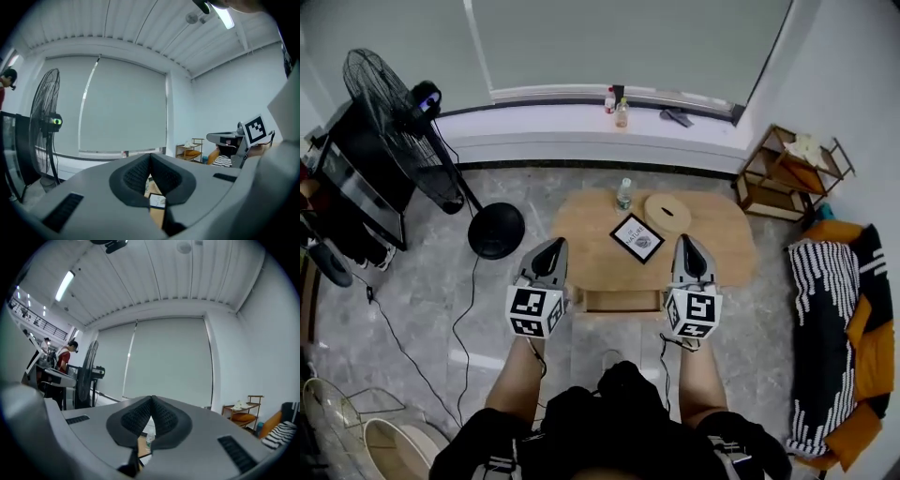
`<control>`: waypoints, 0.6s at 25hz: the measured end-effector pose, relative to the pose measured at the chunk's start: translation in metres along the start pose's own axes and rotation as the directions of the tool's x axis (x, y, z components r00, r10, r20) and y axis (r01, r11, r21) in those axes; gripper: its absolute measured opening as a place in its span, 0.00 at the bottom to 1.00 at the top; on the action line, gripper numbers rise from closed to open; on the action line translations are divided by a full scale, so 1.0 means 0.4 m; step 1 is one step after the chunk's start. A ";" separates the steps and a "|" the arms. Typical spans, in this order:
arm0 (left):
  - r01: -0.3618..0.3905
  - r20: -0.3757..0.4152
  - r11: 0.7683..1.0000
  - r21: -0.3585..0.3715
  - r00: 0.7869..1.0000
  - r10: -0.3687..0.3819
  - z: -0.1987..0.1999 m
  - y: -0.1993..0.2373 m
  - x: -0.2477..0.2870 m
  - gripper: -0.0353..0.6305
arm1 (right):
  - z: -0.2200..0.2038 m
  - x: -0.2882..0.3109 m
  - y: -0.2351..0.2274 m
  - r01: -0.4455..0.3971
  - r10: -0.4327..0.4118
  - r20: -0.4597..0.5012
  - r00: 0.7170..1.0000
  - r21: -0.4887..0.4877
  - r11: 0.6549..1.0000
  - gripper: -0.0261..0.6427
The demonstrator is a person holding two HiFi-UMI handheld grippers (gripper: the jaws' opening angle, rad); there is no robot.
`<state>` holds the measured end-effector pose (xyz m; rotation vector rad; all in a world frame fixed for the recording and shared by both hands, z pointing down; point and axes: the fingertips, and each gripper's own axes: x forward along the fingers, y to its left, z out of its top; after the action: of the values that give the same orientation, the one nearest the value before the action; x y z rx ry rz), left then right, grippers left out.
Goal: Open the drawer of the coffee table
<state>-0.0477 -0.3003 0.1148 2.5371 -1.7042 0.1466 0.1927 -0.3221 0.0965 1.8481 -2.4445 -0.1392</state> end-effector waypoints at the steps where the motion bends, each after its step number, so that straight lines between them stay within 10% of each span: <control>1: 0.005 0.009 1.000 0.008 1.000 -0.005 0.068 -0.015 -0.042 0.08 | 0.074 -0.041 0.009 0.000 0.000 0.012 1.000 0.008 1.000 0.06; 6: -0.011 0.054 0.996 0.083 0.999 0.007 0.287 -0.088 -0.235 0.08 | 0.331 -0.221 0.053 0.001 -0.003 0.074 0.997 0.024 1.000 0.06; 15: -0.082 0.107 0.996 0.032 0.991 0.079 0.345 -0.098 -0.497 0.08 | 0.436 -0.435 0.156 0.004 -0.008 0.124 0.992 0.034 0.999 0.06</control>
<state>-0.0814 -0.1198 -0.0474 2.5456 -1.8598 0.0502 0.1607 -0.1328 -0.0701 1.9158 -2.5377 -0.2220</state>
